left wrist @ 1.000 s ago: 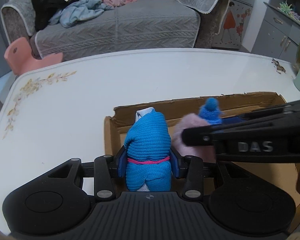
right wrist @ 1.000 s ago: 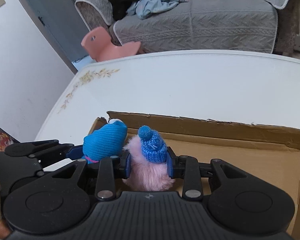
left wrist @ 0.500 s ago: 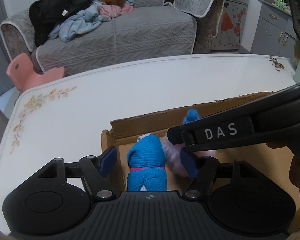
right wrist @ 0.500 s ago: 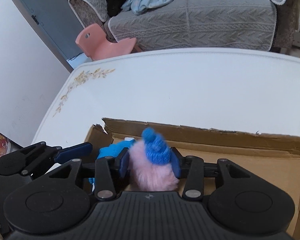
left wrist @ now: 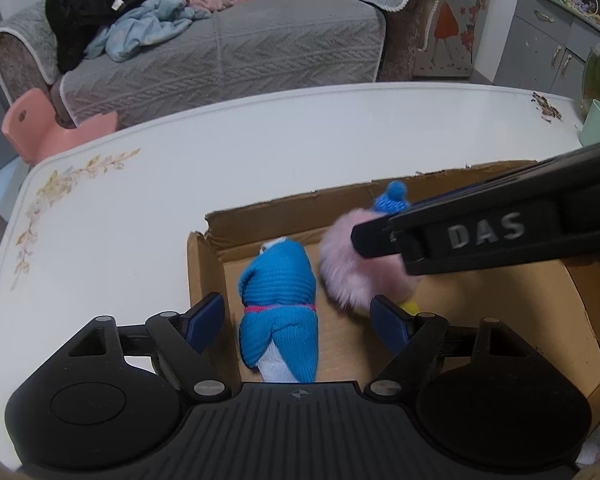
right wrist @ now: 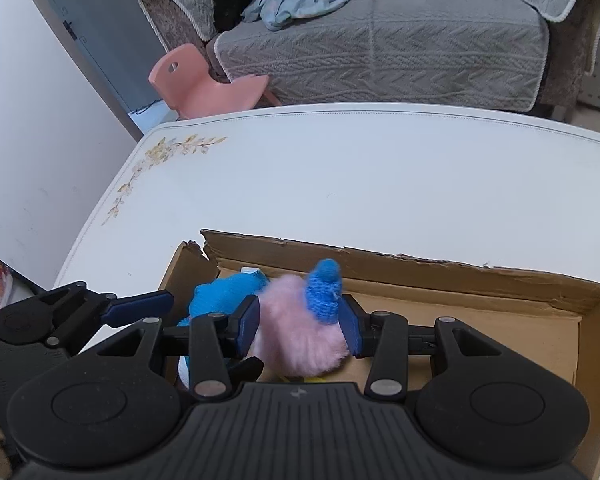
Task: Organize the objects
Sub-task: 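Carry the blue doll and pink pompom doll with both grippers into the tray, then open both grippers to release the dolls in the tray and withdraw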
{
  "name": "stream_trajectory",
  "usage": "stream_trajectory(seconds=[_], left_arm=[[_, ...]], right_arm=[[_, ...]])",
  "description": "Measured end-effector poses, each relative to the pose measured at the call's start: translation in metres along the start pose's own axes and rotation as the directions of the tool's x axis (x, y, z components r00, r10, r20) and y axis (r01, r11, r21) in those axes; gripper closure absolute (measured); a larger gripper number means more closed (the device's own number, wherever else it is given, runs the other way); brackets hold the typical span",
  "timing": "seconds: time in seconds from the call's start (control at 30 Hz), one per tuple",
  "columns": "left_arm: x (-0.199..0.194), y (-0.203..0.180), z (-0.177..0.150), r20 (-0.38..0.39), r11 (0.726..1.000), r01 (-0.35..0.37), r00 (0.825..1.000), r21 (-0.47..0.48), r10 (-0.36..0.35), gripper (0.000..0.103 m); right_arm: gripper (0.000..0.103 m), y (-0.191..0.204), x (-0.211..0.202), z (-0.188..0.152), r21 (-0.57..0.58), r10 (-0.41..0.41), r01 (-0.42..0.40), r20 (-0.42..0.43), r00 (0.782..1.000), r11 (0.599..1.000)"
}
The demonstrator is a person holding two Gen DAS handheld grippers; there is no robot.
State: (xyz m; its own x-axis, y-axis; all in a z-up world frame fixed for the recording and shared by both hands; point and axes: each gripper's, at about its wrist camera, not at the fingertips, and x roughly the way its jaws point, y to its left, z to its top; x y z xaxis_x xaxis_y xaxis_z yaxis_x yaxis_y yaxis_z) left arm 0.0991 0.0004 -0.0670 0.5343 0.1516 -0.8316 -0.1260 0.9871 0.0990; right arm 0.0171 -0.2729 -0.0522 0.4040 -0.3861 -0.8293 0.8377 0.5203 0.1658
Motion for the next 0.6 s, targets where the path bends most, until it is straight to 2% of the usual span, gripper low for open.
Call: stream_trajectory(seconds=[0.2, 0.47, 0.6], left_arm=[[-0.001, -0.002, -0.001, -0.016, 1.000, 0.013, 1.000, 0.008, -0.013, 0.018], [-0.003, 0.003, 0.000, -0.026, 1.000, 0.023, 0.999, 0.018, -0.023, 0.017], [-0.009, 0.002, 0.000, -0.033, 0.999, 0.033, 0.999, 0.027, -0.032, 0.017]], right_arm=[[0.058, 0.004, -0.002, -0.004, -0.009, -0.026, 0.026, -0.001, 1.000, 1.000], [0.057, 0.008, -0.003, -0.005, -0.063, 0.028, -0.029, -0.028, 0.999, 0.998], [0.057, 0.012, -0.009, -0.009, -0.090, 0.013, -0.016, -0.031, 0.999, 0.996]])
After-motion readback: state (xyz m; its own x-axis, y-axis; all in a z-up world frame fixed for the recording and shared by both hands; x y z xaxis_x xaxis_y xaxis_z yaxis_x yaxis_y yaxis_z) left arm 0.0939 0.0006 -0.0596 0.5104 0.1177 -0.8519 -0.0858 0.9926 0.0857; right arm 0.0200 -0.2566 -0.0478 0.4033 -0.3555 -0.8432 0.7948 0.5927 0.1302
